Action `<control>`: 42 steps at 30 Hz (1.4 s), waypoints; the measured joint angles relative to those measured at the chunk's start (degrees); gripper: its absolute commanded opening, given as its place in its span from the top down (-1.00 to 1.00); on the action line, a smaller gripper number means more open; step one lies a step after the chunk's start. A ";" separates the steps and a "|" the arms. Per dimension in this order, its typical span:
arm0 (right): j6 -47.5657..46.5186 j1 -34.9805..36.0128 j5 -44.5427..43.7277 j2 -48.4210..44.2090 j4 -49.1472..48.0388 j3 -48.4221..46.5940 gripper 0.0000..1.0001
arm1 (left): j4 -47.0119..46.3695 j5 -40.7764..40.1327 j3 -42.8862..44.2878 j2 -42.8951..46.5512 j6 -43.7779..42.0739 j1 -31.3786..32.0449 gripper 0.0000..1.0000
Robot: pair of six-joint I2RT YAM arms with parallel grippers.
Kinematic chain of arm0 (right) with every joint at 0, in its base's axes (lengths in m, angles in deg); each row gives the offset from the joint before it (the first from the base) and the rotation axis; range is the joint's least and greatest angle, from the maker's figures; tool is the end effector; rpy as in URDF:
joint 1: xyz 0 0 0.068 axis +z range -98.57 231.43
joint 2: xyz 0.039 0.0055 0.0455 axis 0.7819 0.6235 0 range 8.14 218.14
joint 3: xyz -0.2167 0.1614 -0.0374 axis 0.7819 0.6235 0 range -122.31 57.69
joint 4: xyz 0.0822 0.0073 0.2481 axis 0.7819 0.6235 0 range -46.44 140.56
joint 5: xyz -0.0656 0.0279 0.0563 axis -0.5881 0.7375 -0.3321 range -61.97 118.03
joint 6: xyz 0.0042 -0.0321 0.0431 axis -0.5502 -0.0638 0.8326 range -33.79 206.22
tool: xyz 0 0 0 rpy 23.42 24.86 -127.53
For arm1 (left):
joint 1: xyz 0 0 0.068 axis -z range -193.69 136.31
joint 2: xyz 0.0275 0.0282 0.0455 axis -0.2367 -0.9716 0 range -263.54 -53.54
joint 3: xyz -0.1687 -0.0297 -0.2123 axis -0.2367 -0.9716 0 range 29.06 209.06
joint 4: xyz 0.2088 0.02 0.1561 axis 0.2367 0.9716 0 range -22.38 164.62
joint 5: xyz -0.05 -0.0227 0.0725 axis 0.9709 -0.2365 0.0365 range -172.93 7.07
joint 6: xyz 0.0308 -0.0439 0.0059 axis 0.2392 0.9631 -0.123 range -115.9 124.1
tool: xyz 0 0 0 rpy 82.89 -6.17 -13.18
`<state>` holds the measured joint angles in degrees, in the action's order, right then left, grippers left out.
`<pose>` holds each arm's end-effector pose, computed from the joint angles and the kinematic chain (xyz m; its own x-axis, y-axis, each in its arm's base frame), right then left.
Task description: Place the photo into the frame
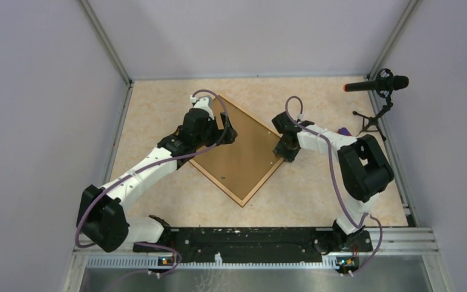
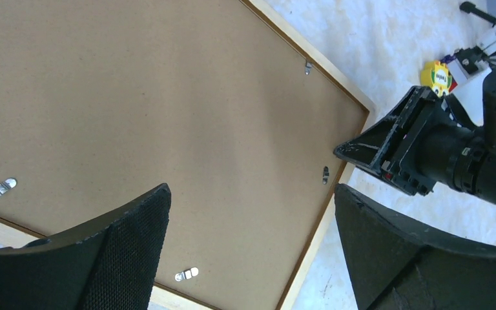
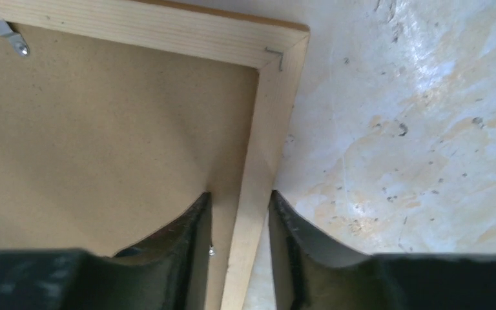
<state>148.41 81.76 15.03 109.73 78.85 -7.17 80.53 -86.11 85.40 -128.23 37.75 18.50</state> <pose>0.2965 0.1642 0.1703 -0.7651 0.5509 -0.3333 0.5246 0.8335 0.1733 0.2512 -0.1556 0.2910 -0.6382 -0.2518 -0.7276 0.1661 0.8777 -0.4495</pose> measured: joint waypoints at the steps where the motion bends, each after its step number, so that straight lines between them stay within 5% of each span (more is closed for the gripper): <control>1: -0.17 0.04 -0.24 -0.07 -0.33 0.00 0.52 | 0.11 0.63 0.00 0.00 -0.33 0.00 -0.97; 5: -0.76 -0.07 -0.68 -0.85 -0.83 1.03 1.00 | 1.01 1.25 0.00 0.00 -1.53 0.00 -0.97; 12: -6.23 -0.66 -2.25 -3.02 -7.04 4.90 1.00 | 2.82 1.44 0.00 0.00 -3.65 -2.47 -0.97; 23: -33.64 -10.78 0.55 -7.61 -22.05 12.83 1.00 | 8.20 -3.02 -1.86 -0.44 -1.97 -16.31 -0.95; 31: -45.77 -16.35 10.86 -6.97 -26.16 13.11 1.00 | 7.56 -2.62 -7.02 -3.91 -2.47 -19.56 -0.55; 34: -47.32 -16.79 13.44 -6.56 -26.77 12.85 0.26 | 7.08 -0.09 -6.21 -8.87 -4.20 -19.71 -0.45; 36: -47.80 -16.72 14.23 -6.10 -25.20 11.74 -0.07 | 7.87 1.75 -4.42 -12.79 -5.38 -19.78 -0.43; 42: -43.04 -16.61 14.40 -5.84 -16.72 7.39 -0.24 | 9.84 4.31 1.99 -19.67 -6.34 -20.57 -0.24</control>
<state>105.37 65.15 29.44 103.89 62.12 0.22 90.36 -81.80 87.39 -147.90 31.41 -2.07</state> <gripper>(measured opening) 0.613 0.657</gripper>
